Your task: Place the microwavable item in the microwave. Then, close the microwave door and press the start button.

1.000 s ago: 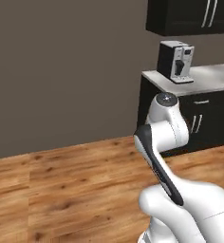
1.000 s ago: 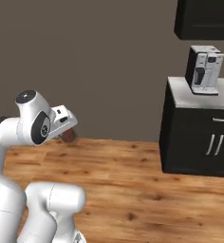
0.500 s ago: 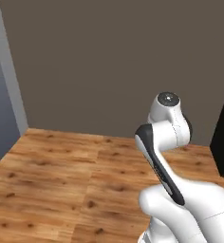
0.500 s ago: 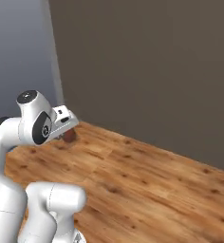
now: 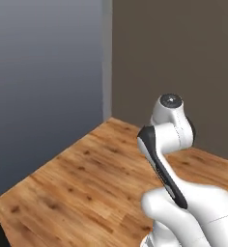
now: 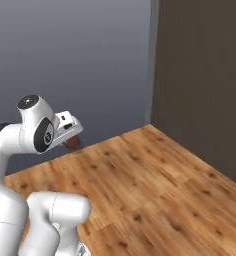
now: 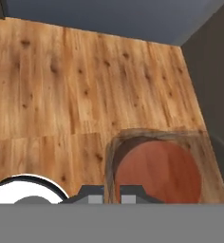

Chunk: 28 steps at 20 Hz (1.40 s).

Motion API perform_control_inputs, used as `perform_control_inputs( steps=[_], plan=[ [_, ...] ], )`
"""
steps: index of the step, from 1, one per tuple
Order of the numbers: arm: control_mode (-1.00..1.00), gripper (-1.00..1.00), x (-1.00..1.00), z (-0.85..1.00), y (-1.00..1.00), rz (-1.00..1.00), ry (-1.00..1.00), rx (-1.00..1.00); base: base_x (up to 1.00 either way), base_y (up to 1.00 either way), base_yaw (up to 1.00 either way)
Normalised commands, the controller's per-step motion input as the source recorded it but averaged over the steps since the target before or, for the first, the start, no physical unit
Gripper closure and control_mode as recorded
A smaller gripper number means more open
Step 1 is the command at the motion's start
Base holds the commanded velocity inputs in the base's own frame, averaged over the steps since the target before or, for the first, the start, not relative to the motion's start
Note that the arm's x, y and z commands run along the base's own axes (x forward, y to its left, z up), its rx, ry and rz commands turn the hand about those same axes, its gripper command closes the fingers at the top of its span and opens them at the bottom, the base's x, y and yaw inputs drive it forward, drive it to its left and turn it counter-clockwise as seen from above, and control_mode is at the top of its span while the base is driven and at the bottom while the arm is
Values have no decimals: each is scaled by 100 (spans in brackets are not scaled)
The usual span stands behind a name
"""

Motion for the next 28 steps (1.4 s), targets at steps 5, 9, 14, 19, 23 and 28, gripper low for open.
perform_control_inputs(
  steps=[5, 9, 14, 19, 23, 28],
  plan=[
    [100, 100, 0, 0, 0, 0, 0, 0, 0, 46, 72],
    [100, 100, 0, 0, 0, 0, 0, 0, 0, 50, 72],
    [100, 100, 0, 0, 0, 0, 0, 0, 0, 54, 71],
    [100, 100, 0, 0, 0, 0, 0, 0, 0, 54, 71],
    [100, 100, 0, 0, 0, 0, 0, 0, 0, 53, 71],
    [100, 100, 0, 0, 0, 0, 0, 0, 0, 57, 69]
  ],
)
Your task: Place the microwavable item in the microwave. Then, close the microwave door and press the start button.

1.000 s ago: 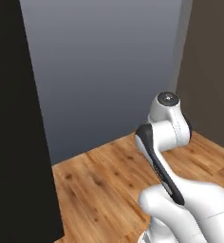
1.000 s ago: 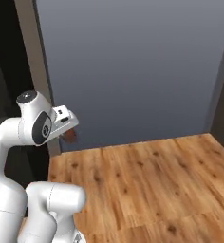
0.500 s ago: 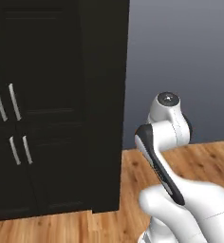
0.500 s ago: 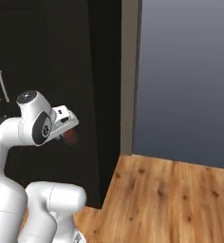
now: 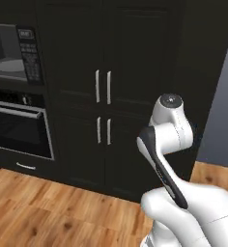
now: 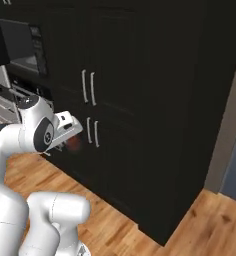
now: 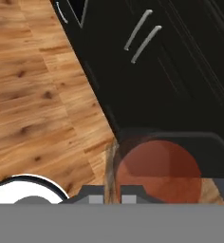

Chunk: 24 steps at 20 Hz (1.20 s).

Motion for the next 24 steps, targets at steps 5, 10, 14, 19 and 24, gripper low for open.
perform_control_inputs(
  steps=[5, 10, 14, 19, 24],
  plan=[
    [100, 100, 0, 0, 0, 0, 0, 0, 55, 30, 58],
    [100, 100, 0, 0, 0, 0, 0, 0, 100, 0, 31],
    [100, 100, 0, 0, 0, 0, 0, 0, 100, 6, 16],
    [100, 100, 0, 0, 0, 0, 0, 0, 93, 58, 4],
    [100, 100, 0, 0, 0, 0, 0, 0, 98, 86, -3]
  ],
)
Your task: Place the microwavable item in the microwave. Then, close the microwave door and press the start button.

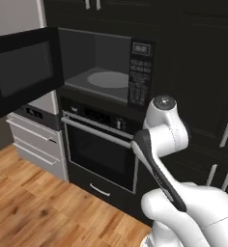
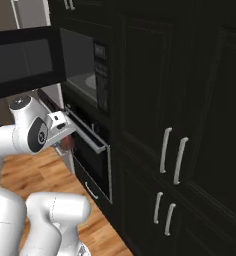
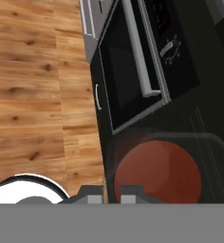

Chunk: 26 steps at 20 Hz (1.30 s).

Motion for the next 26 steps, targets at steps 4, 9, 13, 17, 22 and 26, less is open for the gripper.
perform_control_inputs(
  steps=[4, 9, 13, 17, 22, 26],
  plan=[
    [100, 100, 0, 0, 0, 0, 0, 0, 96, 92, -12],
    [100, 100, 0, 0, 0, 0, 0, 0, 79, 69, -23],
    [100, 100, 0, 0, 0, 0, 0, 0, 28, 35, -37],
    [100, 100, 0, 0, 0, 0, 0, 0, 22, 62, -49],
    [100, 100, 0, 0, 0, 0, 0, 0, 18, 53, -49],
    [100, 100, 0, 0, 0, 0, 0, 0, 10, 33, -45]
  ],
)
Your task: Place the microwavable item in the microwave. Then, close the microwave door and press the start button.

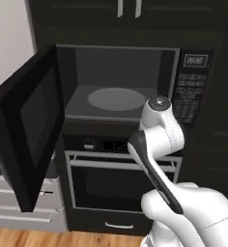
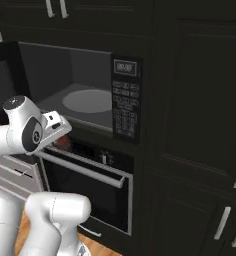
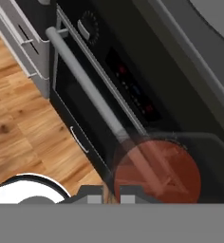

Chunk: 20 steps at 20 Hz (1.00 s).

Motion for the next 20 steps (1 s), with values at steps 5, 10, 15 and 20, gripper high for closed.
perform_control_inputs(
  steps=[5, 10, 15, 20],
  plan=[
    [100, 100, 0, 0, 0, 0, 0, 0, 0, 13, -41],
    [100, 100, 0, 0, 0, 0, 0, 0, 5, 42, -37],
    [100, 100, 0, 0, 0, 0, 0, 0, 9, 55, -26],
    [100, 100, 0, 0, 0, 0, 0, 0, 0, 26, -11]
  ],
)
